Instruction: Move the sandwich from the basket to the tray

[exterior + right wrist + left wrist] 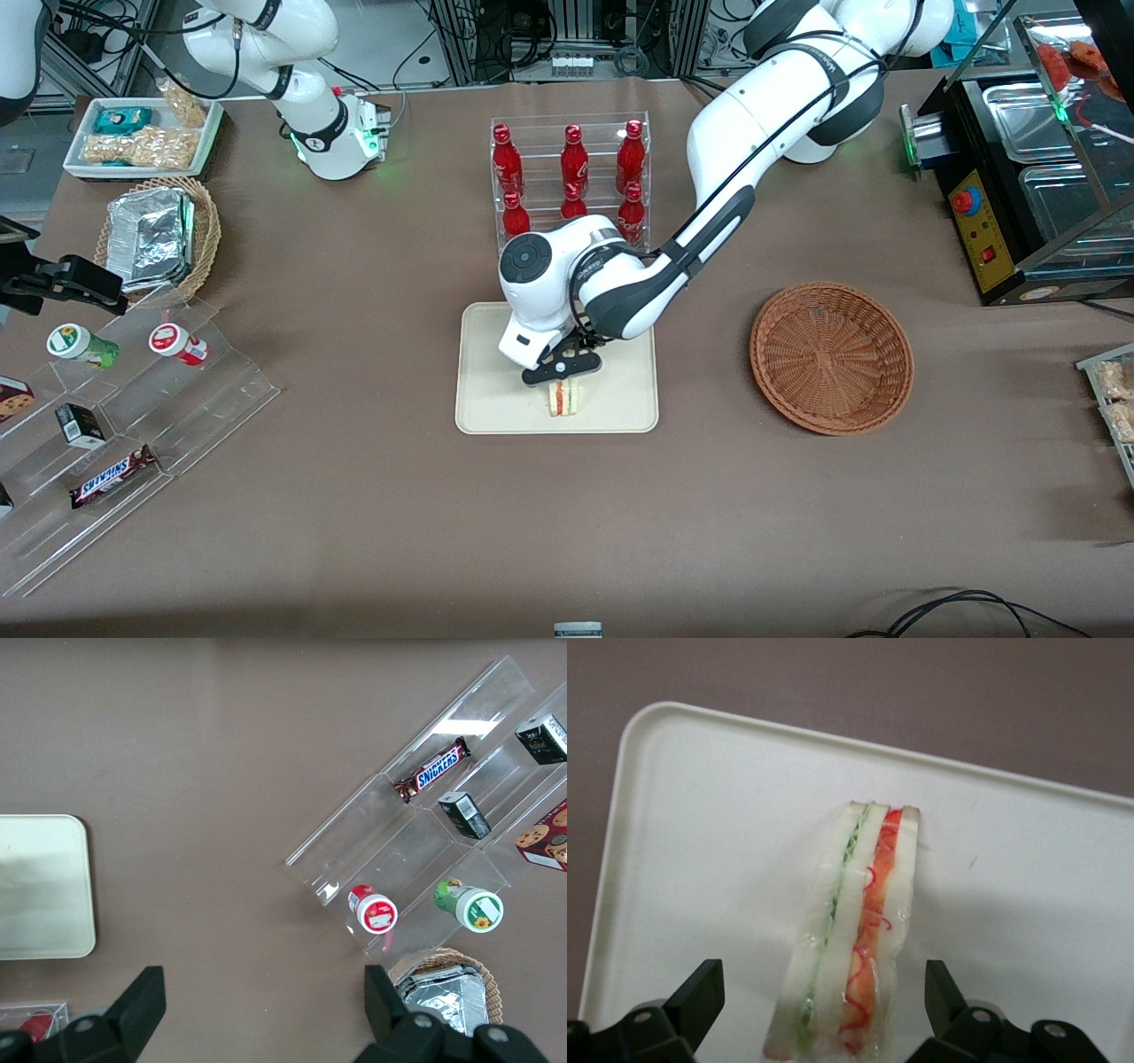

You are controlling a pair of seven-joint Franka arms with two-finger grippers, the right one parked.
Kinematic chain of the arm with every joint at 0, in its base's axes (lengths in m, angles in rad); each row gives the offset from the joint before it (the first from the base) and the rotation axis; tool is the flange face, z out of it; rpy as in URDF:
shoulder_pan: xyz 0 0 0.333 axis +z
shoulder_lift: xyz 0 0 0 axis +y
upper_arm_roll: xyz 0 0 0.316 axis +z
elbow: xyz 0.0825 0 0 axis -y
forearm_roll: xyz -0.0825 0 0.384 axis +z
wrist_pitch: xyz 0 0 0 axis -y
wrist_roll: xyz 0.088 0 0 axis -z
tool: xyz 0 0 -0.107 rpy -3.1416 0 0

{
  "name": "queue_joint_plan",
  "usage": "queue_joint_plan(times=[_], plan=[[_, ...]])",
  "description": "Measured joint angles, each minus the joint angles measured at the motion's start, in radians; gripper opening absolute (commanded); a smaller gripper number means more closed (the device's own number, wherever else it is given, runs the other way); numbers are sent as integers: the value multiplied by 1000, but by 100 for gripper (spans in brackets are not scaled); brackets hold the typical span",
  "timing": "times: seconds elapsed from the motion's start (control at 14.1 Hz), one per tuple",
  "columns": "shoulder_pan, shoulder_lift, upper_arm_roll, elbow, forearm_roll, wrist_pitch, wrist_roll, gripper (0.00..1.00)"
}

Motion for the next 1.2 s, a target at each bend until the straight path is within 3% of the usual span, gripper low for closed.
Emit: queue_joint_plan(times=[0.14, 0.35, 0.5, 0.71, 1.2], plan=[[33, -51, 1, 27, -60, -63, 0, 100], [138, -194, 2, 36, -210, -187, 66, 100], [224, -275, 5, 34, -303, -311, 160, 100], [398, -362, 10, 2, -385, -474, 370, 100], [834, -547, 14, -148, -409, -559, 867, 100]])
